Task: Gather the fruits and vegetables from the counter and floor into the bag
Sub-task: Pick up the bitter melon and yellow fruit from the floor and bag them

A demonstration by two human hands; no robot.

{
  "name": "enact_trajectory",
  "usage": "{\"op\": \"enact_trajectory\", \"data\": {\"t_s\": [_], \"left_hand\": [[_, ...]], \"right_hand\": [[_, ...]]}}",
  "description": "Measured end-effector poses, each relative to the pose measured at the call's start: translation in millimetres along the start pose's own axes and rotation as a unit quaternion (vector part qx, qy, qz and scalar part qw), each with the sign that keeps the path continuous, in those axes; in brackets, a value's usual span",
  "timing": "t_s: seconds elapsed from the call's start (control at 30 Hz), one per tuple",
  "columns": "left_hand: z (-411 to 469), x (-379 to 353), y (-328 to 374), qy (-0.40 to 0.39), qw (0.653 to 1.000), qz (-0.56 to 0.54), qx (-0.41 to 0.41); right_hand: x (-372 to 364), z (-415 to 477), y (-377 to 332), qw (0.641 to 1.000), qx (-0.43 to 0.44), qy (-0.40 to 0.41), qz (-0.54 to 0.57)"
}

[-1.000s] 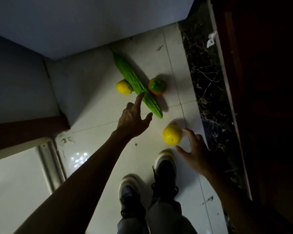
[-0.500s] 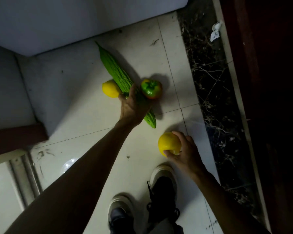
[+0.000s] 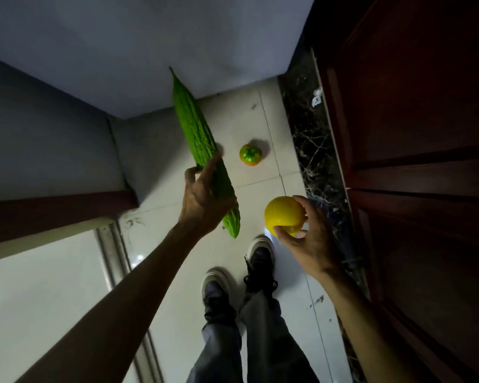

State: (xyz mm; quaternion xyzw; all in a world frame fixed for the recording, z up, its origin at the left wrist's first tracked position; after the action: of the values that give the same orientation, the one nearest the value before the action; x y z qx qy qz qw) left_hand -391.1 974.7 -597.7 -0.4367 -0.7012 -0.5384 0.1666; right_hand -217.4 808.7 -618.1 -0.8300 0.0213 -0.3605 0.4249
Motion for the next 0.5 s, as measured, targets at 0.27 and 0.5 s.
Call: {"op": "enact_trajectory", "data": {"t_s": [0.27,0.5], "left_hand": [[-93,169,116,0.001,0.999,-0.015,-0.048],[-144,281,211,0.026,0.991,-0.047,-0.123]], "right_hand": [[121,-48,-172,0.996,0.040,0.010,0.081],[208,-87,-288,0.989,0.096,0.043,0.108]]}}
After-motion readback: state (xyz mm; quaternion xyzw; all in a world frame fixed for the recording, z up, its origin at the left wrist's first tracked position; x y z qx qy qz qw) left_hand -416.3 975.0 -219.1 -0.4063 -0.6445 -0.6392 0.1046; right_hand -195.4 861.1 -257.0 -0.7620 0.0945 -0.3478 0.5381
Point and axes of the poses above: each hand's wrist, its own z-axis towards the middle knuckle, its own x-axis out of the back of the hand, y = z × x, the point moved 6 cm from there along z, towards the middle knuckle, and after that the axes turned 10 degrees about y, right-handed, at the moved point
